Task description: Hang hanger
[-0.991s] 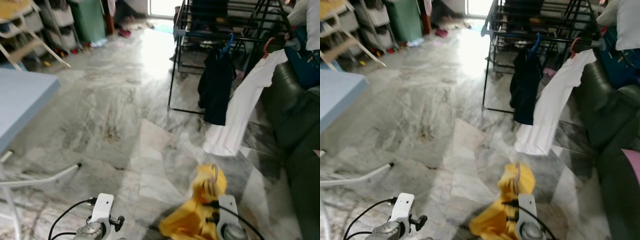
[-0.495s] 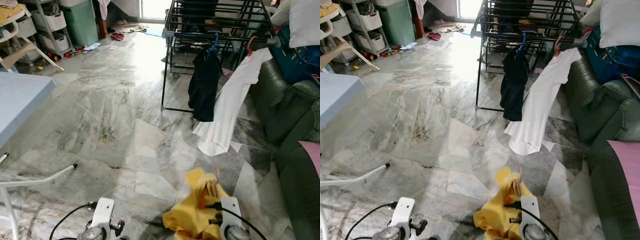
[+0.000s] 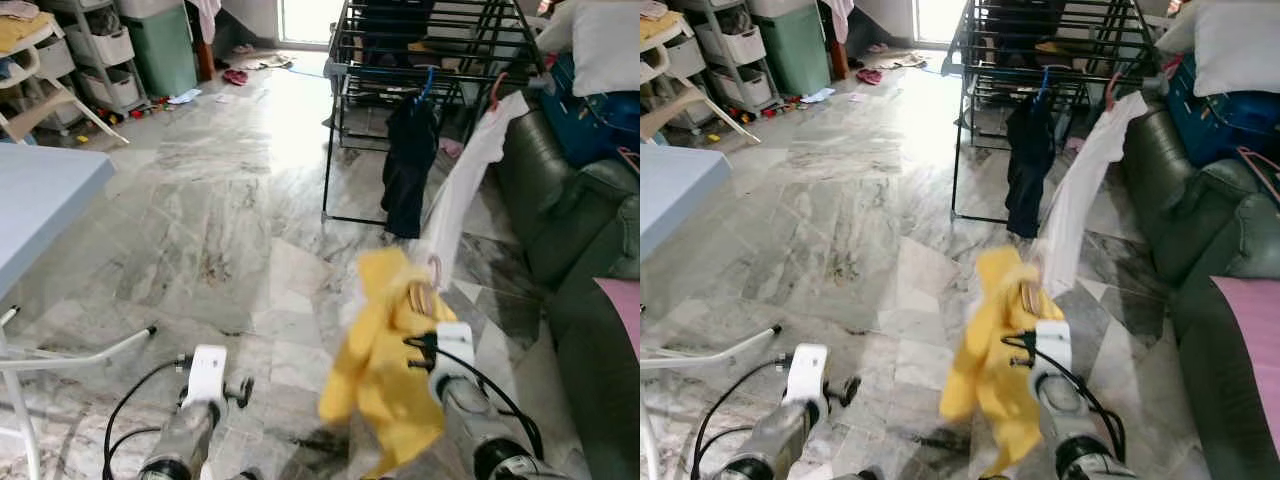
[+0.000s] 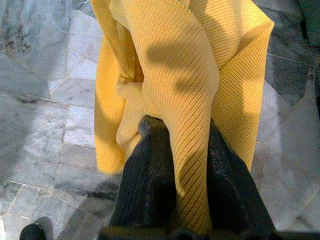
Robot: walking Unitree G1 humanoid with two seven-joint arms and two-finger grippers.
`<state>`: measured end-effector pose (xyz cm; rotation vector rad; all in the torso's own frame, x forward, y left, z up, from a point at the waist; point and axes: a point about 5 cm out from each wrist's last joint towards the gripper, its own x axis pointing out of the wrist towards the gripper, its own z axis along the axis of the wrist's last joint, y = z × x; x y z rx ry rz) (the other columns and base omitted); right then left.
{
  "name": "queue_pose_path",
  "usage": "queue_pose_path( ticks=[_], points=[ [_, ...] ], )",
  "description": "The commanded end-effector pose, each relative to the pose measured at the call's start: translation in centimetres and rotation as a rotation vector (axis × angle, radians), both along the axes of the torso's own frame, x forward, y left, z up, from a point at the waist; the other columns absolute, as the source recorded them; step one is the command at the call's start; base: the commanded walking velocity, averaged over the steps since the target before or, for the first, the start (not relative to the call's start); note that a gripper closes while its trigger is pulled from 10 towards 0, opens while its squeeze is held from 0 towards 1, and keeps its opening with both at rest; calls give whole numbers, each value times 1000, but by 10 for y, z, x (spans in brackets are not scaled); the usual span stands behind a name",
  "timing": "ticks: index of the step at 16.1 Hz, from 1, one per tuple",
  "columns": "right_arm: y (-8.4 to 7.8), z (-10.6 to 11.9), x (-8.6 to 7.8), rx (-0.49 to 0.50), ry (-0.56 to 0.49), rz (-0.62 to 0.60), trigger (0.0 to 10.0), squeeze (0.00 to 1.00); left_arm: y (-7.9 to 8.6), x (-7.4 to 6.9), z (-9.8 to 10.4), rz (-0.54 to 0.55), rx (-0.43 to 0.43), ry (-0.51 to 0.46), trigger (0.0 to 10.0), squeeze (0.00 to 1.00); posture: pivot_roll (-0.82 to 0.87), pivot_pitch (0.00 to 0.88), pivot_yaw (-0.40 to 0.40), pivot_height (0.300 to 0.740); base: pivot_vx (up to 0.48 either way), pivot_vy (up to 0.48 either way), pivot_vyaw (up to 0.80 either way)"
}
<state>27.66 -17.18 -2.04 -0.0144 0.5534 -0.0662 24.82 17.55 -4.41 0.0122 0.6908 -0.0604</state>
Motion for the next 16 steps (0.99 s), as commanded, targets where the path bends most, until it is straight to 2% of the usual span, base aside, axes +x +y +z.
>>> queue_pose_path(
  ticks=[1, 3, 5, 7, 12, 15, 16],
  points=[
    [5, 9, 8, -1, -57, 8, 10000, 0, -3, 14, 10, 23, -53, -42, 10000, 0, -75, 58, -11, 740, 0, 0, 0],
    [18, 11, 11, 22, -82, 34, 10000, 0, -16, 37, 30, -26, -86, -126, 10000, 0, -79, 60, 0, 740, 0, 0, 0],
    [22, 8, 8, 30, -70, 38, 10000, 0, -30, 48, 40, -79, -101, -179, 10000, 0, -86, 61, 16, 740, 129, 0, 0],
    [22, 4, 3, 22, -56, 42, 10000, 0, -36, 46, 39, -101, -95, -184, 10000, 0, -92, 59, 19, 740, 366, 0, 0],
    [14, -6, -8, 1, -17, 35, 10000, 0, -41, 28, 23, -126, -83, -138, 10000, 0, -99, 61, 24, 740, 448, 0, 0],
    [13, -9, -13, -9, -1, 40, 10000, 0, -40, 21, 17, -118, -51, -112, 10000, 0, -98, 60, 22, 740, 94, 0, 0],
    [13, -12, -16, -22, 13, 53, 10000, 0, -38, 15, 12, -111, -65, -87, 10000, 0, -97, 57, 19, 740, 0, 0, 0]
  ],
)
